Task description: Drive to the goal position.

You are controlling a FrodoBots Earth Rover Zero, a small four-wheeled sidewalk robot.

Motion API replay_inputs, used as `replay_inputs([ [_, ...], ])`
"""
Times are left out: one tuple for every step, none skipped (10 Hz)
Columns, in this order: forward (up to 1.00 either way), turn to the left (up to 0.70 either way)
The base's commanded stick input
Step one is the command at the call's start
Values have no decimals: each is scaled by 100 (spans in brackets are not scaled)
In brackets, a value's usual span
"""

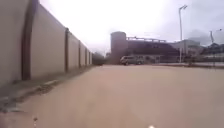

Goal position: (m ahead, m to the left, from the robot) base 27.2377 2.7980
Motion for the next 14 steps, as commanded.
replay_inputs([
  [100, 0],
  [100, 0],
  [100, 0],
  [100, 0],
  [100, 0],
  [100, 0],
  [100, 0],
  [100, 0],
  [100, 0],
  [100, 0],
  [100, 0],
  [100, 0],
  [100, 0],
  [100, 0],
])
